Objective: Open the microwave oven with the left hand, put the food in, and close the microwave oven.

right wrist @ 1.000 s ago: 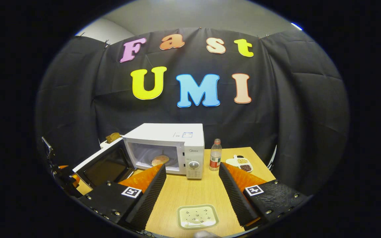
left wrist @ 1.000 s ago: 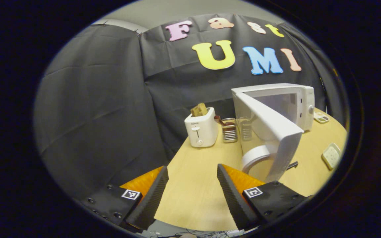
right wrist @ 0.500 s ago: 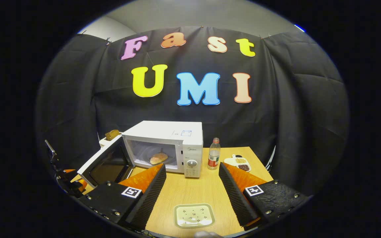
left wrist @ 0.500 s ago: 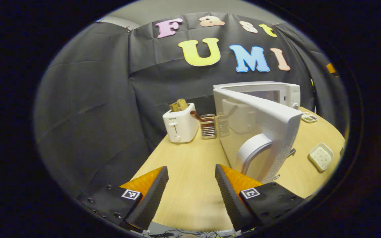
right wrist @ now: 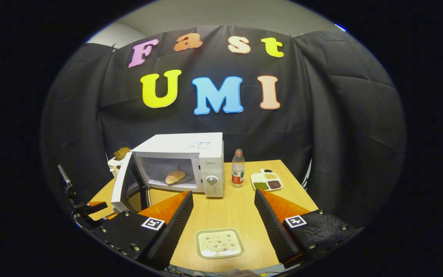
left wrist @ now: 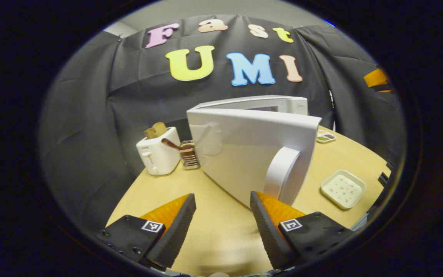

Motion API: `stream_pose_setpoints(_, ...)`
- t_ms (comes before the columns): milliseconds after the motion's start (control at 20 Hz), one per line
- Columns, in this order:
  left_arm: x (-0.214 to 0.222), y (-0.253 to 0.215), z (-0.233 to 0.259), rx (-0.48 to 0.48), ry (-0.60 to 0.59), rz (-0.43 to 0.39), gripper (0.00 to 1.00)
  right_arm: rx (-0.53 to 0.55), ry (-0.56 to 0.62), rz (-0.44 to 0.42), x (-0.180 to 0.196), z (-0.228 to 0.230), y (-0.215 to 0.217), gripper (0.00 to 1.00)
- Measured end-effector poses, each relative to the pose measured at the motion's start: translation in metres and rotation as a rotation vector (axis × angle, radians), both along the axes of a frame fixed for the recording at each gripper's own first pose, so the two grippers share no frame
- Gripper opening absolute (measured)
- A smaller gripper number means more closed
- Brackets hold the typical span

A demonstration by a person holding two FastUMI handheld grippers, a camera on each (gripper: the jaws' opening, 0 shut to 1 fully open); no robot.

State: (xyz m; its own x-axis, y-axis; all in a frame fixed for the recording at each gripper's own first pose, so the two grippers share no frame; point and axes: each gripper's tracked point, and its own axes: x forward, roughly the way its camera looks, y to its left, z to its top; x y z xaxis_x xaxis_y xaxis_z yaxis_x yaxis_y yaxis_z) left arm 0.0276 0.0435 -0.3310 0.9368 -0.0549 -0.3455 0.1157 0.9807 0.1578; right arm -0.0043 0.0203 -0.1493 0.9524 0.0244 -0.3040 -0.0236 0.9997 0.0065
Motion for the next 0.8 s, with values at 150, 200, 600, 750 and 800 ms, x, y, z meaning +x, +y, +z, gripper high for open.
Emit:
stream_pose_setpoints(150,0.014,-0.036,0.000,0.003,0.005,-0.072,0.94,0.006,0.010,-0.031,-0.004,-0.004,-0.013,0.93)
stream_pose_setpoints(200,0.019,-0.046,-0.001,0.003,0.006,-0.090,0.94,0.009,0.013,-0.043,-0.005,-0.005,-0.018,0.93)
stream_pose_setpoints(600,0.076,-0.123,0.003,-0.014,-0.010,-0.211,0.94,0.026,0.058,-0.139,-0.006,-0.020,-0.056,0.98)
stream_pose_setpoints(750,0.103,-0.139,0.004,-0.018,-0.012,-0.227,0.94,0.023,0.071,-0.167,-0.004,-0.024,-0.069,0.98)
stream_pose_setpoints(800,0.112,-0.143,0.005,-0.012,-0.017,-0.236,0.94,0.022,0.074,-0.177,-0.002,-0.024,-0.072,0.98)
